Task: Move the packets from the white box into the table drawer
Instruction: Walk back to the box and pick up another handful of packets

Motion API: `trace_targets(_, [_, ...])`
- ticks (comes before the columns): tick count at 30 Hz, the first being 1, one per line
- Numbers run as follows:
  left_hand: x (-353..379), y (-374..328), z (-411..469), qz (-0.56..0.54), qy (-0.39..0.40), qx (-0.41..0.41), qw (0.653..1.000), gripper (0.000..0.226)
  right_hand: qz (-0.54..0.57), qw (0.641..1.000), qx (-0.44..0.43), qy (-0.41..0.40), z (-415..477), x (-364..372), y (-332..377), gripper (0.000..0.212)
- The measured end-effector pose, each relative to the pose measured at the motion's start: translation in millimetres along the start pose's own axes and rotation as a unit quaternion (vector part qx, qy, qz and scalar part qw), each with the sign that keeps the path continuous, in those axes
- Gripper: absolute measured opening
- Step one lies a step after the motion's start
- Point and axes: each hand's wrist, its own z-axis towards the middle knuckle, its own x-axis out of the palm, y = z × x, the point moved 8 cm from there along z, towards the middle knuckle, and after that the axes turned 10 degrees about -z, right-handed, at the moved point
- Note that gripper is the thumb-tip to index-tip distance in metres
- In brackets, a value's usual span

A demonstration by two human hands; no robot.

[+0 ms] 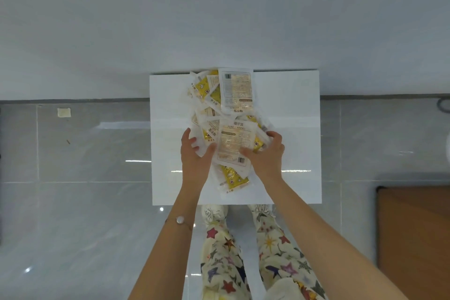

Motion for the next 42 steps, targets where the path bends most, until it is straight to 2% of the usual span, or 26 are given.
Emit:
trace_targets(4, [4,-4,5,-0.002,-0.001,-0.001,1.0,0.072,0.078,0.996,0.045,0.009,-1,-26,-24,0.046])
trace_targets(6, [12,-8,9,-0.021,0.009,0.01,1.0,0.061,0.11,0.993,0.053,-0.004,-1,-43,-35,0.027])
trace_targets(8, [19,-11,13,-0.033,0.011,0.014,0.999,0.048,0.149,0.987,0.055,-0.029,-3,-55,-44,0.019])
trace_targets(12, [21,-1,16,-0.07,-0.041,-0.045,0.996,0.052,0.202,0.976,0.078,-0.038,-6,-56,-57,0.02])
trace_targets(15, [17,6,18,-0.054,-0.079,-0.064,0.993,0.048,0.231,0.968,0.095,-0.032,-5,-54,-59,0.022])
trace_targets(22, [9,6,7,-0.151,-0.099,-0.084,0.98,0.042,0.291,0.947,0.135,0.001,-14,-50,-51,0.019])
trace_targets(27, [-11,-5,-9,-0.116,-0.069,-0.052,0.99,0.018,0.294,0.949,0.091,0.066,-27,-51,-21,0.016])
trace_targets(31, [-34,-3,-20,-0.122,-0.104,-0.031,0.987,0.014,0.271,0.954,0.047,0.12,-36,-51,0,0.018])
trace_targets(36, [-59,-13,-43,-0.125,-0.115,0.017,0.985,0.016,0.211,0.967,0.011,0.142,-52,-65,19,0.021])
trace_targets(42, [-100,-66,-109,-0.165,-0.102,0.07,0.978,0.031,0.168,0.972,-0.04,0.16,-100,-102,75,0.027])
